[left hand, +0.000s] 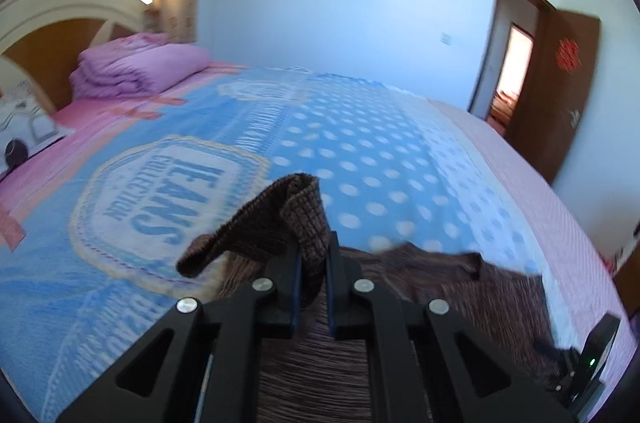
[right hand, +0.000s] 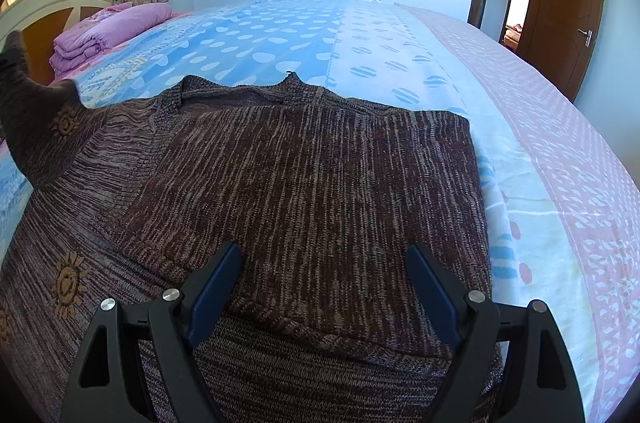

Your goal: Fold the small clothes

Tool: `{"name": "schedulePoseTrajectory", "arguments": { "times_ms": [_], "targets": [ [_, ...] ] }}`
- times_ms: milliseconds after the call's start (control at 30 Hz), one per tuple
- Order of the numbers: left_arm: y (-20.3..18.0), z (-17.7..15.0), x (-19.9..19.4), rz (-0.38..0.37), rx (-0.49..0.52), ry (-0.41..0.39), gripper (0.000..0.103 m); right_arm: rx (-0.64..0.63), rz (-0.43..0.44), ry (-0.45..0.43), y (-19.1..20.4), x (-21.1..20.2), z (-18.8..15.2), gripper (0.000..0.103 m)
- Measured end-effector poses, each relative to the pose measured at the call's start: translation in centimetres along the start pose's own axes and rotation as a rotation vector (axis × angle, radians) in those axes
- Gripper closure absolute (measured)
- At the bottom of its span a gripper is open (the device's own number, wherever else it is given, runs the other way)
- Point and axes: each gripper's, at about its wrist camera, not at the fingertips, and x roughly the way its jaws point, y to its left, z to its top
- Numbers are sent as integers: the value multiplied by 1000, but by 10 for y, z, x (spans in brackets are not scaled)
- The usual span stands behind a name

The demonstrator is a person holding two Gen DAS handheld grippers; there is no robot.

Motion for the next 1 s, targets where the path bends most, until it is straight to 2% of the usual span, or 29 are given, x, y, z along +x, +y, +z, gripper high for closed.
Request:
{"name": "schedulePoseTrajectory", "arguments": {
  "times_ms": [100,233,300,467,567,667,700,833,900,1000],
  "targets": [
    [-41,-28,21,25,96,58,91,4,3,-2,-1,0,0,18],
    [-77,-60,40,59,230,128,73,7,7,-3,-1,0,0,18],
    [-83,-68,31,45,276,107,64,10,11,-2,-2,0,0,18],
    [-64,-69,-1,71,318,23,29,12,12,-4,-2,-1,0,18],
    [-34,-74,-6,192,358,11,28,13,12,-6,-2,-1,-1,18],
    [-3,-83,8,389,419,44,28,10,9,-7,-1,-1,-1,18],
    [9,-85,16,444,415,76,28,9,8,-5,-1,0,0,18],
    [31,-90,41,462,357,179,28,47,39,-2,-4,-11,6,18],
    [32,-87,43,449,337,177,27,73,83,-29,3,-28,16,18],
    [37,-87,45,468,299,182,15,3,182,-60,41,-49,37,18]
  ]
}}
